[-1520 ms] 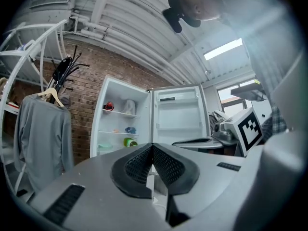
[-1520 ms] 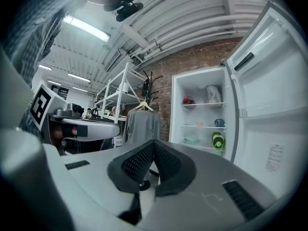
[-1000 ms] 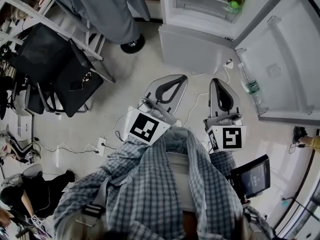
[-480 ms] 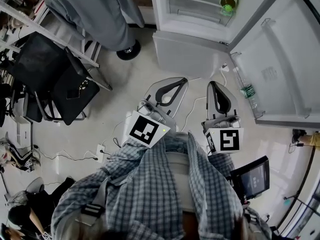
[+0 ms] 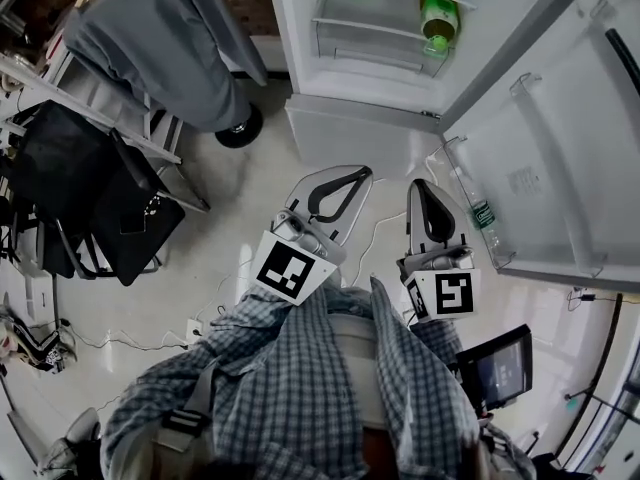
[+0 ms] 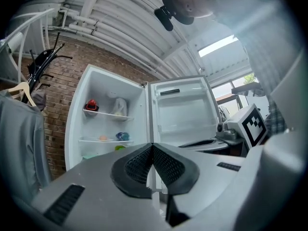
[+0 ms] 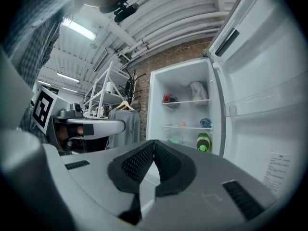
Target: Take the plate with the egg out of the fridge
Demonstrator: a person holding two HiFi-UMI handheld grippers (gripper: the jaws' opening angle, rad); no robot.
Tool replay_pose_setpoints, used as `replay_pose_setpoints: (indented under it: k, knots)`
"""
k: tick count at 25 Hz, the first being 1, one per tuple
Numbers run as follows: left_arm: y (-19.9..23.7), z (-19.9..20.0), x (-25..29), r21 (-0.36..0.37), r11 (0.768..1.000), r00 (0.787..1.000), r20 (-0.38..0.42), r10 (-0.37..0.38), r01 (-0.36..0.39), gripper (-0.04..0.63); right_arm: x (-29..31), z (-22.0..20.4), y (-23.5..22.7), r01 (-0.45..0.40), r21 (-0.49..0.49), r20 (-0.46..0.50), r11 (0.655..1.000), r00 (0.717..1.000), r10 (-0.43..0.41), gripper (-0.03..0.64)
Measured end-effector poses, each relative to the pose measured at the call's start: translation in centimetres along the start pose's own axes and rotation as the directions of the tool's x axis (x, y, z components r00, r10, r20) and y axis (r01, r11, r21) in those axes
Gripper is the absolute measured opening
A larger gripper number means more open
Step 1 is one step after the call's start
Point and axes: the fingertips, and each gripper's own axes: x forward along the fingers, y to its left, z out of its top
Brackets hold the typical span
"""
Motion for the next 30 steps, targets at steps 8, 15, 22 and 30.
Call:
replay_pose_setpoints:
  k: [8,15,22,30]
  knots:
    - [4.7,-0.3,5.0,0.006,0.998,0.998,0.009,-0.062,0.062,0.006,6.0,0.2,-2.4,0.039,-0.015,-0.006,0.999,0.999,-0.039,0.006]
    - [10.1,-0.2,8.3,-0.051,0.995,0.996,0.032,-0.084,0.086,0.006,11.4,1.5,-4.0,0.075,-0.021,0.016,0.997,0.997,-0.075,0.006]
    - [14.6,-0.8,10.8,-0.061,0.993,0.994,0.028,-0.102,0.104,0.006,16.4,1.7,-5.0,0.094,-0.034,0.022,0.995,0.995,-0.094,0.006]
    - [17.8,-2.1,11.9,-0.09,0.992,0.996,0.007,-0.091,0.092,0.006,19.4,0.1,-5.7,0.122,-0.031,-0.025,0.992,0.992,-0.123,0.006]
